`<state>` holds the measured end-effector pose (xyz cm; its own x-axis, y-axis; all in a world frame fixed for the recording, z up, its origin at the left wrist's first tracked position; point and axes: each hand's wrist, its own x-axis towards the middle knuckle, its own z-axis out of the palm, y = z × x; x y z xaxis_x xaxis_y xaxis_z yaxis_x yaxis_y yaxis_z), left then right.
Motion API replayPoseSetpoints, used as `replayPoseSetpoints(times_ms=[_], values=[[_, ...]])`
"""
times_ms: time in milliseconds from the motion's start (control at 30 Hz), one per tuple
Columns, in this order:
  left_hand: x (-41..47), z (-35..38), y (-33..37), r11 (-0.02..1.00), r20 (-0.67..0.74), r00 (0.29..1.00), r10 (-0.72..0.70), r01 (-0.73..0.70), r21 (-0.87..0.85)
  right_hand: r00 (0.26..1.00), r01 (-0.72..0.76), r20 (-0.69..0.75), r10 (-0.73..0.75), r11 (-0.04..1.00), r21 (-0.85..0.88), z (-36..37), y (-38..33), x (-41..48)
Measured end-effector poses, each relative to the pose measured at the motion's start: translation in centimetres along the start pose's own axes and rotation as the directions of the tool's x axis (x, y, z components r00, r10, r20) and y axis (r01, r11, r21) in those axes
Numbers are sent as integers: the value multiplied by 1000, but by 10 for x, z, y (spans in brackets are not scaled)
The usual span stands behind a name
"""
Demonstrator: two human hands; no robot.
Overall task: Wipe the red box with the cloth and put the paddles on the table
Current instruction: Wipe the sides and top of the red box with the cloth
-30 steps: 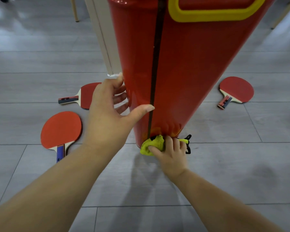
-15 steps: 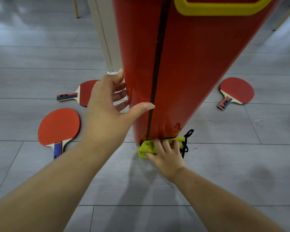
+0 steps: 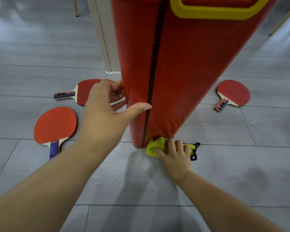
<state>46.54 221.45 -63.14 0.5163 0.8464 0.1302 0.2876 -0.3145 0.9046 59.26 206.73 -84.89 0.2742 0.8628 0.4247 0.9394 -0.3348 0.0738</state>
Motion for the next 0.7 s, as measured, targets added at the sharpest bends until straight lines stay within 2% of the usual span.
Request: replayPoseSetpoints(times_ms=[133,333,533,700], values=[[0,0,2,1000,-2,1000,2,-2,13,995,72,-76,-70,997,25,-2,-27,18],[-1,-1,6,998,10,1000,22,-22,54,994,110,6,-110,994,-23,-15,-18,17],[-8,-5,10,990,13,1000,10,-11,137,976,-116,189,112,993,14,-52,-3,16],[-17,-17,17,979,78,997,-2,-14,204,949,-271,185,257,961,57,-102,10,19]])
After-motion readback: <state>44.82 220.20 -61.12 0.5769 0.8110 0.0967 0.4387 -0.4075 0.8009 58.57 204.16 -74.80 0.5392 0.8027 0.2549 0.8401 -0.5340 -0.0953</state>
